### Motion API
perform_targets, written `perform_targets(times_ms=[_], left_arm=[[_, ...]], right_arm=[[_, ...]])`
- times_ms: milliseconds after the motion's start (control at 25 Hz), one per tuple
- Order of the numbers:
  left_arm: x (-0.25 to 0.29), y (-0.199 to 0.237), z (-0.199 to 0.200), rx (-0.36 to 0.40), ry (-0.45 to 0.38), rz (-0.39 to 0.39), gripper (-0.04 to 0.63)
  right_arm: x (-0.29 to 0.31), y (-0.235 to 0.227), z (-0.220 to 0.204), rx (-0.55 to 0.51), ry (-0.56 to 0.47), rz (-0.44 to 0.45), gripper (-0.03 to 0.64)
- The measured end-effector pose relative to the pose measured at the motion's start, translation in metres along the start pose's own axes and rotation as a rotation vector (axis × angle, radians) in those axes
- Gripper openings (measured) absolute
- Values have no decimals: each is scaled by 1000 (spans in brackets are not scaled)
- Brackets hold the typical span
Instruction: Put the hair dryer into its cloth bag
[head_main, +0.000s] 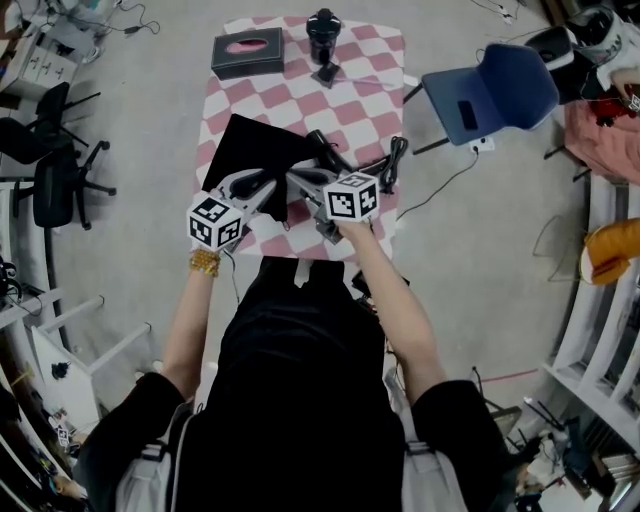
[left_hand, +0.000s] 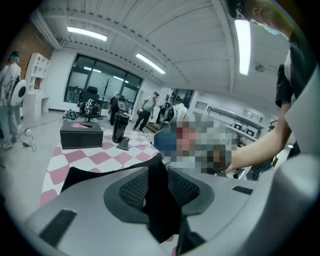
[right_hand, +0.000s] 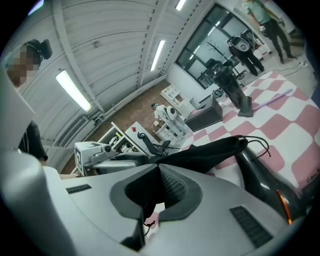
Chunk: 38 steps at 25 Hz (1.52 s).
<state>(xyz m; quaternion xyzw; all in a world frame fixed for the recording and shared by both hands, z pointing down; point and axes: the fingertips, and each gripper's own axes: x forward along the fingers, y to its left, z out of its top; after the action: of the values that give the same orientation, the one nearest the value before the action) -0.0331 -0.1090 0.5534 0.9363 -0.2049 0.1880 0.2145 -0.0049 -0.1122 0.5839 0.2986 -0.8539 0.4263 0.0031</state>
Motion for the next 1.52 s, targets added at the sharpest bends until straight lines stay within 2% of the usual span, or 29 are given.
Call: perform_targets(times_ms=[120, 240, 320, 400, 480, 640, 840, 960, 1080, 1160, 1240, 1360, 1400, 1480, 1520], left_arm=[[15, 3, 1, -101, 7, -51, 110], [23, 3, 1, -176, 10, -94, 109], [26, 0, 1, -228, 10, -149, 100], [28, -6, -1, -271, 26, -212, 58], [29, -8, -5, -284, 54, -234, 29], [31, -6, -7, -313, 63, -232, 17], [27, 6, -8, -304, 59, -174, 15], [22, 9, -4, -292, 42, -156, 15], [14, 18, -3, -273, 18, -107, 15], [9, 25, -1, -293, -14, -82, 15], [5, 31, 4, -317, -47, -71, 15], [3, 35, 10, -316, -53, -70, 15], [4, 34, 11, -307, -49, -73, 15], [7, 32, 13, -278, -33, -77, 15], [9, 31, 13, -257, -20, -75, 15]], right_arm=[[3, 7, -4, -77, 44, 14, 20], [1, 4, -4, -85, 47, 7, 18], [-1, 2, -4, -93, 48, 16, 18], [-3, 1, -6, -125, 65, 25, 18], [-4, 2, -10, -154, 87, 26, 18], [-6, -1, -12, -159, 91, 19, 18], [-8, -13, -16, -154, 108, -22, 19], [-11, -27, -21, -147, 156, -98, 20], [-15, -43, -32, -193, 251, -215, 20], [-22, -56, -39, -258, 330, -308, 20], [-30, -65, -44, -359, 400, -363, 20], [-45, -62, -50, -568, 503, -308, 25], [-55, -62, -50, -645, 539, -280, 47], [-80, -68, -45, -778, 607, -241, 169], [-95, -77, -42, -842, 648, -240, 197]])
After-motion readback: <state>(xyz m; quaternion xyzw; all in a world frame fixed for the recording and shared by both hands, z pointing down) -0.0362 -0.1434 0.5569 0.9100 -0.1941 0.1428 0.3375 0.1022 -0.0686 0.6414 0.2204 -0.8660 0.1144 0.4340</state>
